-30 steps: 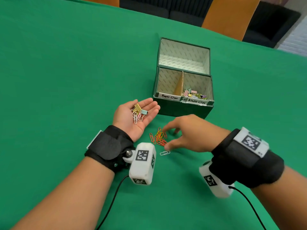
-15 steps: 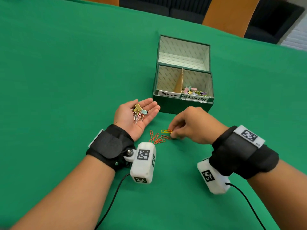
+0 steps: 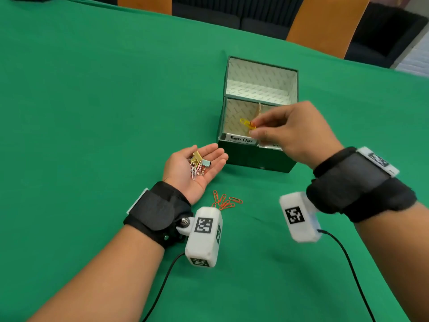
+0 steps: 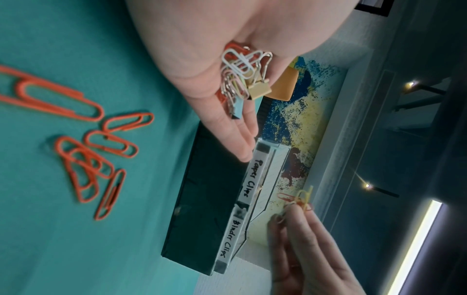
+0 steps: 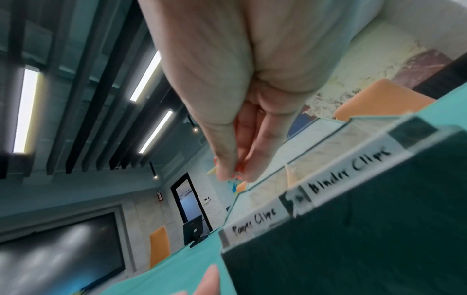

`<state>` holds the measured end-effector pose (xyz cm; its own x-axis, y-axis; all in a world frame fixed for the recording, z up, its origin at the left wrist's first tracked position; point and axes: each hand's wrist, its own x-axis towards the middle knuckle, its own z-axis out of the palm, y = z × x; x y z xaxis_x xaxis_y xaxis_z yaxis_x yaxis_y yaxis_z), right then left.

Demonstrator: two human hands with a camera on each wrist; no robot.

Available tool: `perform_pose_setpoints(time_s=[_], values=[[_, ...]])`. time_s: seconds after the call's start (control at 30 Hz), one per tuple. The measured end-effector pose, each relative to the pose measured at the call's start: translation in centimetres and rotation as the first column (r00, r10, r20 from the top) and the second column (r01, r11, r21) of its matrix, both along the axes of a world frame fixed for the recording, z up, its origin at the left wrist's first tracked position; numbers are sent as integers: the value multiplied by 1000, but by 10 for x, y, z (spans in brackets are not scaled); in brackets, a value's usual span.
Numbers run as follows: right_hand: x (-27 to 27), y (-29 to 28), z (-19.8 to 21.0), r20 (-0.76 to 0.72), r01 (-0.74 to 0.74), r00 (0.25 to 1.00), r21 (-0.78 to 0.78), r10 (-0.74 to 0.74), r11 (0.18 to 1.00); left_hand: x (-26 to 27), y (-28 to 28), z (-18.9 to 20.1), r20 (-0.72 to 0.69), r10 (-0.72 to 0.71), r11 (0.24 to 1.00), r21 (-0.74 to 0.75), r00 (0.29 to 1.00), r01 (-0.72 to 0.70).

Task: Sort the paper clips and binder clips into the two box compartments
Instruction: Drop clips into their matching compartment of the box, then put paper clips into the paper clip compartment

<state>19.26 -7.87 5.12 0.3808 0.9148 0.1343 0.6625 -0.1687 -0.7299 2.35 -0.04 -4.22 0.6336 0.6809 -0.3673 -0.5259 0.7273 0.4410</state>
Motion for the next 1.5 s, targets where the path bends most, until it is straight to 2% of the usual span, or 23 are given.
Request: perform_pose_setpoints(time_s=[0.07, 0.17, 0.3, 0.33, 0.5, 0.53, 0.6, 0.7, 0.77, 0.83, 1.0, 1.2, 1.33, 1.43, 1.5], values=[[1, 13, 10, 42, 70, 996, 81, -73, 994, 0, 1, 0, 2, 3, 1000, -3, 1000, -3], [0, 30, 12, 99, 90, 990, 58, -95, 994, 1, 3, 1, 2, 7, 1000, 3, 1000, -7], [-6, 41, 5, 337, 51, 941, -224, 28, 973, 1, 4, 1, 2, 7, 1000, 8, 1000, -7], [-8, 41, 6, 370, 59, 928, -249, 39, 967, 2, 4, 2, 3, 7, 1000, 12, 1000, -7], [-22, 22, 16, 419, 37, 908, -80, 0, 996, 2, 6, 2, 17, 1, 1000, 9, 1000, -1], [-27, 14, 17, 415, 22, 910, -92, 18, 995, 2, 6, 2, 22, 2, 1000, 10, 1000, -3], [-36, -2, 10, 380, -29, 918, -211, 110, 977, 1, 9, 3, 32, 16, 1000, 5, 999, -16], [-45, -23, -17, 357, -99, 889, -462, 287, 881, -3, 12, 2, 51, 38, 999, 0, 998, -38], [-48, -30, -32, 367, -98, 858, -568, 359, 817, -5, 13, 2, 64, 53, 999, -1, 997, -53], [-51, -29, -41, 368, -107, 843, -599, 392, 793, -5, 13, 0, 62, 58, 998, -2, 996, -58], [-63, -17, -52, 409, -200, 778, -559, 477, 805, -4, 10, -1, 38, 46, 999, 2, 998, -46], [-56, -26, -52, 412, -208, 784, -532, 465, 821, -5, 8, 0, 32, 45, 999, -1, 998, -45], [-37, -32, -50, 381, -116, 854, -527, 356, 842, -5, 7, 1, 39, 43, 999, -4, 998, -43], [-26, -34, -46, 281, -99, 917, -528, 284, 844, -5, 6, 2, 38, 40, 999, -6, 998, -40], [-21, -32, -37, 186, -112, 957, -473, 223, 874, -5, 6, 3, 35, 40, 999, -7, 999, -39]])
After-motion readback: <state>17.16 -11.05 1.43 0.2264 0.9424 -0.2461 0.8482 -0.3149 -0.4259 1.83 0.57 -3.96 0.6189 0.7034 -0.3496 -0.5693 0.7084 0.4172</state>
